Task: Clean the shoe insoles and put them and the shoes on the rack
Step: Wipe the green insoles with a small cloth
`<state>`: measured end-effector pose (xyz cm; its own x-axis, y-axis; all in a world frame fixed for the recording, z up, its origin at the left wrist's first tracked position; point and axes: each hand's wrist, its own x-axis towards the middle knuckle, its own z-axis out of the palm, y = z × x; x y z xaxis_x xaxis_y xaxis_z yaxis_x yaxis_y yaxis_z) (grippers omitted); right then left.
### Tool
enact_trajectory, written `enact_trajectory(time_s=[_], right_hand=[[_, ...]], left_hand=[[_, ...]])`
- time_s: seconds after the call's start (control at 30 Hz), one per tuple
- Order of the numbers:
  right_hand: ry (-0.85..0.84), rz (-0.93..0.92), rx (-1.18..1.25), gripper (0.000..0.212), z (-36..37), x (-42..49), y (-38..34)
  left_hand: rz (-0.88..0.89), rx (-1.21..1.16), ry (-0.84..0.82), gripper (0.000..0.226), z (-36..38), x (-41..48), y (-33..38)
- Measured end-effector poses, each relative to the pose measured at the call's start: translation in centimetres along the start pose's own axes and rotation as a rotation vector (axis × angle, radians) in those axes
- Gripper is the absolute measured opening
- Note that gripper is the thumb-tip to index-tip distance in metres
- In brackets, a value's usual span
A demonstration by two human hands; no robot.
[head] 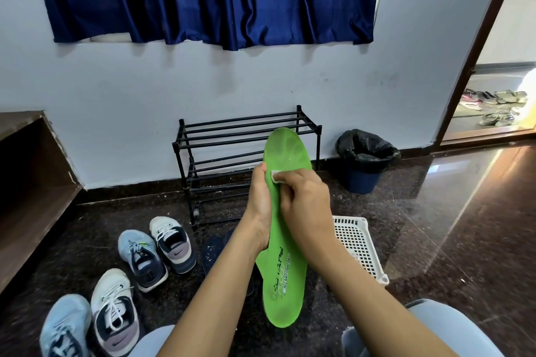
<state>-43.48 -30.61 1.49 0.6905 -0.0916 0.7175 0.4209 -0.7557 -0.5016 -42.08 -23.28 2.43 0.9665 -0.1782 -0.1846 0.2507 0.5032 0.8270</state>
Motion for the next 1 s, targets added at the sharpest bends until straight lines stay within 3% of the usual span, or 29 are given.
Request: enact_trajectory(time_s=[0.27, 0.47, 0.67, 1.0], right_hand=[[0.02, 0.023, 0.006, 0.02, -0.3, 1.5, 0.8], [-0.009, -0.007, -0.005, 0.022, 0.1, -0.1, 0.0], [0.009, 0.047, -0.006, 0.021, -0.2, 1.7, 0.7], [-0.008, 0.006, -0.031, 0.022, -0.1, 1.1, 0.1]], left_hand=[[-0.043, 0.03, -0.008, 0.056, 0.4, -0.4, -0.3], [-0.003, -0.018, -0.017, 0.071, -0.2, 0.0, 0.1], [-0.023, 0.014, 0.0, 0.056, 0.3, -0.2, -0.1], [-0.014, -0.051, 0.002, 0.064, -0.2, -0.3, 0.3]])
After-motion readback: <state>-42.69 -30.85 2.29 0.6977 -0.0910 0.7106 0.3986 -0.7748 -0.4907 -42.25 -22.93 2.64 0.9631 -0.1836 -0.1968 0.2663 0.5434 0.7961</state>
